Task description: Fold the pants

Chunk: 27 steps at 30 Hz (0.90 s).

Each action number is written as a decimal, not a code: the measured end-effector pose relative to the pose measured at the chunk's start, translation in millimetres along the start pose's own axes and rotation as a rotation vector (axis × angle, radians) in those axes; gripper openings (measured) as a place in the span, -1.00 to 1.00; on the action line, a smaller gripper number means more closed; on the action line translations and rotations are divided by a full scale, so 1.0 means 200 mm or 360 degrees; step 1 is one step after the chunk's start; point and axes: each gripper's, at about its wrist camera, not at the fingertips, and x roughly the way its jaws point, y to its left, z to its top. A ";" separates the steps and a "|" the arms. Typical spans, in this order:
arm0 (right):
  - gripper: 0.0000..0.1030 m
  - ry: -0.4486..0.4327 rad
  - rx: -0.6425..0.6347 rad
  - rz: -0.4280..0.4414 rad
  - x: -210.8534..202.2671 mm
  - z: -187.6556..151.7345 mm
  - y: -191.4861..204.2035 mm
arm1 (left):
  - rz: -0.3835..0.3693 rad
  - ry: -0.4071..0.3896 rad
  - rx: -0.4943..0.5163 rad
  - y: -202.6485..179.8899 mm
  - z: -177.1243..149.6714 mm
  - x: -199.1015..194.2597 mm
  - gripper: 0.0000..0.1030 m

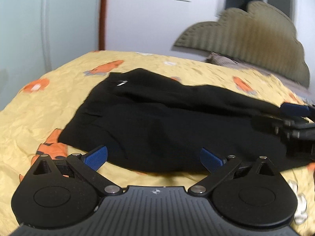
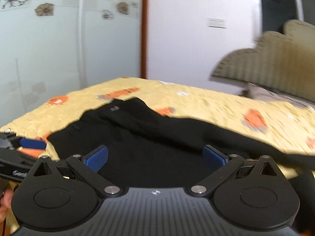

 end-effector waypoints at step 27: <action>0.58 0.0871 0.0419 0.1105 2.02 0.61 -0.31 | 0.0190 0.0142 -0.0090 0.32 0.37 0.38 0.99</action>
